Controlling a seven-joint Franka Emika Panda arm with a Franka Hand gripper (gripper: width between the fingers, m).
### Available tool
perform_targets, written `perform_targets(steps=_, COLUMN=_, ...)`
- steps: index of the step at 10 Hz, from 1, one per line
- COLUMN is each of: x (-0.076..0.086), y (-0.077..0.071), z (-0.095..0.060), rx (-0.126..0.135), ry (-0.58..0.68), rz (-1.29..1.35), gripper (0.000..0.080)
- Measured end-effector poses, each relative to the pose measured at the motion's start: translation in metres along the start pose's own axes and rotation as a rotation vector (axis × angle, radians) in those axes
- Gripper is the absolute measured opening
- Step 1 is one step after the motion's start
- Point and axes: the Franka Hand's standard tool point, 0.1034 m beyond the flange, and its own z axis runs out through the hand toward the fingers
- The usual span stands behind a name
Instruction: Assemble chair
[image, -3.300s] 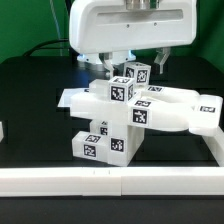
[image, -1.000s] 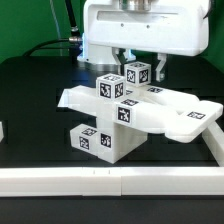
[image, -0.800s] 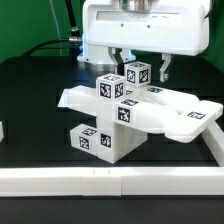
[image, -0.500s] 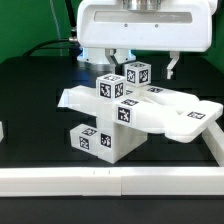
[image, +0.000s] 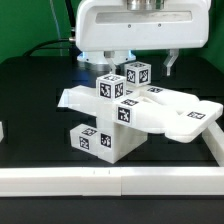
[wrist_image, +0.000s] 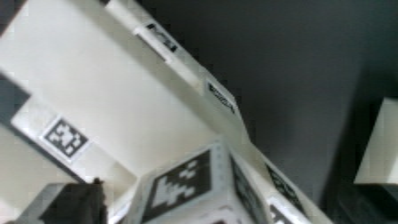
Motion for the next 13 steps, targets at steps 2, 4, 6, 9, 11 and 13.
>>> perform_targets(steps=2, x=-0.0005, y=0.0016, z=0.0002, rx=0.0, ry=-0.001, rz=-0.151, gripper=0.0648)
perform_targets(steps=4, x=-0.0006, y=0.0017, z=0.0003, rx=-0.001, ry=-0.001, rz=-0.242, gripper=0.0648)
perform_targets(steps=6, x=-0.0008, y=0.0017, z=0.0004, rx=-0.001, ry=-0.001, rz=-0.249, gripper=0.0635)
perform_targets(steps=9, x=-0.001, y=0.002, z=0.0005, rx=-0.001, ry=-0.002, rz=-0.248, gripper=0.0268)
perform_targets(steps=11, x=-0.001, y=0.0019, z=0.0005, rx=0.0, ry=-0.001, rz=-0.214, gripper=0.0268)
perform_targets(steps=13, x=-0.0009, y=0.0013, z=0.0006, rx=0.002, ry=-0.001, rz=-0.048, gripper=0.0268)
